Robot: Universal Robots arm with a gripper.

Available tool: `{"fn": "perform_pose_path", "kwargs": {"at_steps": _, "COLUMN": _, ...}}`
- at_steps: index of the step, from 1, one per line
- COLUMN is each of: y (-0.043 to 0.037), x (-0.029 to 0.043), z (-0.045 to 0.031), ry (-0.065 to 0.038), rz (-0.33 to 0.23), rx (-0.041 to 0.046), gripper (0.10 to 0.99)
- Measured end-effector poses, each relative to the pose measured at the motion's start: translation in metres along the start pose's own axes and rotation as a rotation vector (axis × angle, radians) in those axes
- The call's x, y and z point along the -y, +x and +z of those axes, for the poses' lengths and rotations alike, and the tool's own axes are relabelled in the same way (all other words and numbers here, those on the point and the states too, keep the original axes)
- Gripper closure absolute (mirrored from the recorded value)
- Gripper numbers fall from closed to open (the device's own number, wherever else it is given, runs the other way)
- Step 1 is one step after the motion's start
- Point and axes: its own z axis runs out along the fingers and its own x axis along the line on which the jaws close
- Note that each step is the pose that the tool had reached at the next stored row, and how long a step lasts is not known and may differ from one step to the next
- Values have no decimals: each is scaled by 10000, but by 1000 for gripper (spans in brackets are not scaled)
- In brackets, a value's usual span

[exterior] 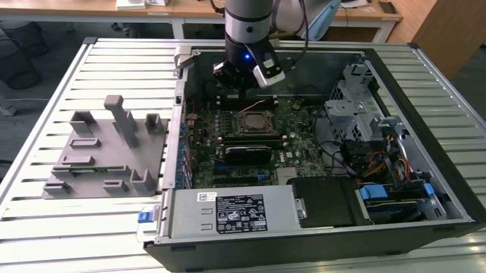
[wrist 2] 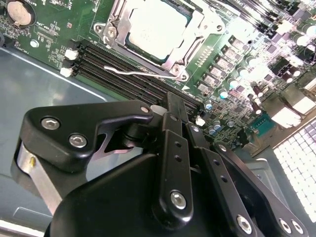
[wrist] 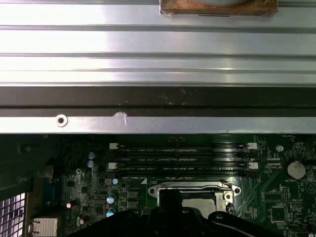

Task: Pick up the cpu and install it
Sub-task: 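Install the first cpu locking lever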

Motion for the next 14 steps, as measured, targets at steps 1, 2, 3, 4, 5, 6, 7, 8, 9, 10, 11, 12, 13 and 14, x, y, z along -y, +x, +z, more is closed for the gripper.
{"fn": "perform_pose_path", "kwargs": {"at_steps": 1, "y": -3, "x": 0, "z": 3, "ry": -32, "rz": 0, "rx": -1, "gripper": 980}}
{"fn": "perform_pose_path", "kwargs": {"at_steps": 2, "y": -6, "x": 0, "z": 7, "ry": -34, "rz": -1, "rx": -1, "gripper": 980}}
{"fn": "perform_pose_path", "kwargs": {"at_steps": 3, "y": -8, "x": 1, "z": 7, "ry": -29, "rz": 0, "rx": -3, "gripper": 980}}
{"fn": "perform_pose_path", "kwargs": {"at_steps": 4, "y": -14, "x": 2, "z": 12, "ry": -30, "rz": 1, "rx": -2, "gripper": 980}}
{"fn": "perform_pose_path", "kwargs": {"at_steps": 5, "y": -27, "x": 3, "z": 21, "ry": -31, "rz": 1, "rx": -1, "gripper": 980}}
{"fn": "perform_pose_path", "kwargs": {"at_steps": 6, "y": -46, "x": 4, "z": 32, "ry": -30, "rz": 0, "rx": -2, "gripper": 980}}
{"fn": "perform_pose_path", "kwargs": {"at_steps": 7, "y": -68, "x": 6, "z": 45, "ry": -29, "rz": 0, "rx": -3, "gripper": 980}}
{"fn": "perform_pose_path", "kwargs": {"at_steps": 8, "y": -90, "x": 8, "z": 60, "ry": -30, "rz": 0, "rx": -2, "gripper": 980}}
{"fn": "perform_pose_path", "kwargs": {"at_steps": 9, "y": -113, "x": 9, "z": 77, "ry": -30, "rz": 1, "rx": -3, "gripper": 980}}
{"fn": "perform_pose_path", "kwargs": {"at_steps": 10, "y": -130, "x": 8, "z": 94, "ry": -28, "rz": 1, "rx": -3, "gripper": 980}}
{"fn": "perform_pose_path", "kwargs": {"at_steps": 11, "y": -144, "x": 5, "z": 113, "ry": -21, "rz": 0, "rx": -3, "gripper": 980}}
{"fn": "perform_pose_path", "kwargs": {"at_steps": 12, "y": -154, "x": 3, "z": 131, "ry": -4, "rz": -1, "rx": -3, "gripper": 980}}
{"fn": "perform_pose_path", "kwargs": {"at_steps": 13, "y": -162, "x": 0, "z": 149, "ry": 14, "rz": -4, "rx": -3, "gripper": 980}}
{"fn": "perform_pose_path", "kwargs": {"at_steps": 14, "y": -171, "x": -1, "z": 166, "ry": 22, "rz": -14, "rx": -5, "gripper": 980}}
